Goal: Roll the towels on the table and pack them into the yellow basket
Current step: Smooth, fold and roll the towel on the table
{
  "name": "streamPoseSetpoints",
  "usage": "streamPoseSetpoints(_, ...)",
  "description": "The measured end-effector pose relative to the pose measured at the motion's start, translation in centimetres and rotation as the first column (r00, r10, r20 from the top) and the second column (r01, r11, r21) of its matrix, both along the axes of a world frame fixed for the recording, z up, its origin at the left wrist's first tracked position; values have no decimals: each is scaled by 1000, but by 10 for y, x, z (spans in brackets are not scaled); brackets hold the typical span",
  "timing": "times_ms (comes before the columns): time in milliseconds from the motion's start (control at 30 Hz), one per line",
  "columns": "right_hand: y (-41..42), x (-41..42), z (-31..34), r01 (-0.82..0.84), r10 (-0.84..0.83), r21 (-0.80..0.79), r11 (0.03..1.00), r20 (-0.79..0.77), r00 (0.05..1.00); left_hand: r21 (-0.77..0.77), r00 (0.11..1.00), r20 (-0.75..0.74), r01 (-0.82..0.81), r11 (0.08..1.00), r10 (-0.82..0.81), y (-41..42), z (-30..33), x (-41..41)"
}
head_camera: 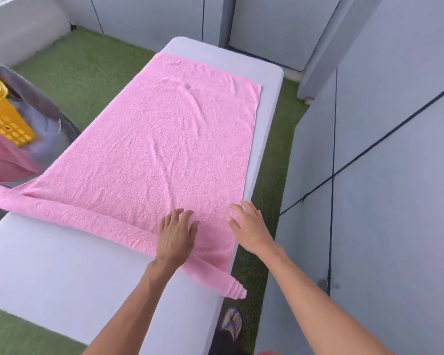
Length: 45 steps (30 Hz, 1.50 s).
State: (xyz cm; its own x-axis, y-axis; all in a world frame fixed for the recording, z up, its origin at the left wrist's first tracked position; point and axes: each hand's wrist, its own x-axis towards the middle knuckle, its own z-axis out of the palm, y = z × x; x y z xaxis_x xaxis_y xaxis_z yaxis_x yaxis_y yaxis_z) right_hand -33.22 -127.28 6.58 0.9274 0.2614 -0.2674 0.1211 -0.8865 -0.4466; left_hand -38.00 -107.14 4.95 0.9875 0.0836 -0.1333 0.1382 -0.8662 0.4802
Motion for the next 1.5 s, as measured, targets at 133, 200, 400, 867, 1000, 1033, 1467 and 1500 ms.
streamPoseSetpoints(133, -16, 25, 2, -49, 49, 18, 999, -4, 999, -5, 998, -26, -55, 998, 55, -29, 6, 11)
streamPoseSetpoints(200, -20, 38, 2, -54, 54, 20, 998, 3, 999, 0, 998, -12, -59, 998, 59, -37, 7, 22)
streamPoseSetpoints(400, -37, 93, -3, -15, 16, -16, 1000, 44, 999, 12, 998, -20, -55, 998, 55, -50, 7, 65)
streamPoseSetpoints(867, -30, 393, -36, -234, 244, -91, 968, 131, 961, 49, 967, 30, -253, 966, 252, -105, -39, 247)
streamPoseSetpoints(1000, -16, 448, -46, -286, 302, -127, 950, 138, 943, 129, 970, 1, -240, 962, 242, -109, -54, 283)
streamPoseSetpoints(1033, -15, 457, -51, -300, 319, -142, 943, 139, 938, 134, 971, -10, -235, 963, 238, -111, -56, 288)
streamPoseSetpoints(1467, -84, 445, -72, -292, 378, -343, 893, 217, 900, 202, 985, -66, -141, 969, 157, -157, -53, 298)
streamPoseSetpoints(1500, -90, 442, -71, -291, 383, -361, 886, 216, 898, 202, 986, -67, -135, 970, 151, -160, -53, 298)
